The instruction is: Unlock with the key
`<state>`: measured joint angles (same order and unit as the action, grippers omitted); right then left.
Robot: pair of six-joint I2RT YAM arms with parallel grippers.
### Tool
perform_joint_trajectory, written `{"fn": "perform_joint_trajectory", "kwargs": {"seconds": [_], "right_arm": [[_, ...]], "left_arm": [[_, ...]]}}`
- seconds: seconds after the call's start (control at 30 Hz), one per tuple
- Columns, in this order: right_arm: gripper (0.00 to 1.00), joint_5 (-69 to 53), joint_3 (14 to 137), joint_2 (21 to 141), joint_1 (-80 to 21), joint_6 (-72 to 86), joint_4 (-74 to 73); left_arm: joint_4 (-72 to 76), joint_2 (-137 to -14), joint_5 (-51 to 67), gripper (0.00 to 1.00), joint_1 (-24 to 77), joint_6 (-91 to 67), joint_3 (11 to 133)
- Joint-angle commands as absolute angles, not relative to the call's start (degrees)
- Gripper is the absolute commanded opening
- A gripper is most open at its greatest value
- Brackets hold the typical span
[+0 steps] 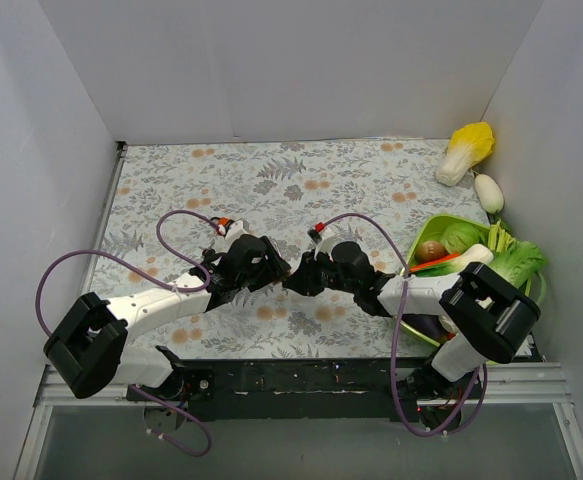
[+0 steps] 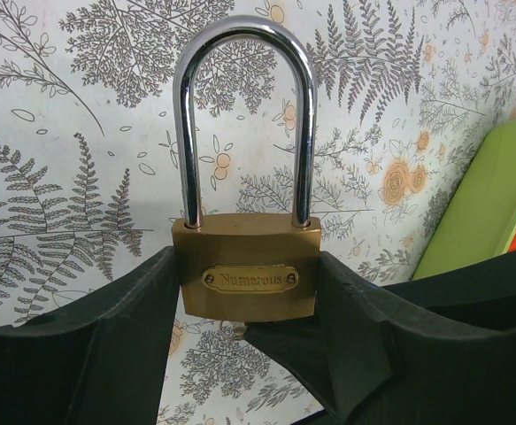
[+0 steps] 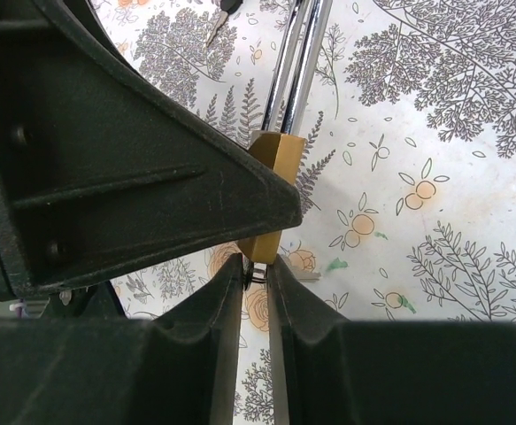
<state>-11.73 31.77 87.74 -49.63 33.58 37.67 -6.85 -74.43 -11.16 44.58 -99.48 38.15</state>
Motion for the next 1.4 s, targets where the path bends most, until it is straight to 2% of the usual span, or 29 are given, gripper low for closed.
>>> {"fn": "perform_joint_trajectory", "kwargs": {"seconds": [0.0,0.23,0.37,0.63,1.03,1.37], "right_arm": [[0.24,-12.0,33.6,88.2,-49.9,33.8,40.9],[0.2,-13.1,33.7,89.2,-49.9,34.6,41.7],[0.01,-13.1,33.2,89.3,-49.9,35.1,42.2],[0.01,-12.0,32.0,88.8,-49.9,35.5,45.2],[0.01,-3.4,28.8,84.9,-49.8,33.3,54.8],[0.01,-12.5,26.3,84.5,-46.1,39.5,62.3]], "left_arm": [[-3.0,-70.8,-11.5,0.0,44.4,-100.1,38.8],[-3.1,-70.4,-11.8,0.0,44.4,-100.1,38.8],[-3.1,-70.2,-11.8,0.0,44.4,-100.2,38.8],[-2.0,-70.0,-11.3,0.0,44.4,-100.2,37.9],[1.6,-71.3,-9.8,0.0,47.7,-102.5,35.3],[10.0,-66.7,-7.2,0.0,48.7,-99.5,31.4]]}}
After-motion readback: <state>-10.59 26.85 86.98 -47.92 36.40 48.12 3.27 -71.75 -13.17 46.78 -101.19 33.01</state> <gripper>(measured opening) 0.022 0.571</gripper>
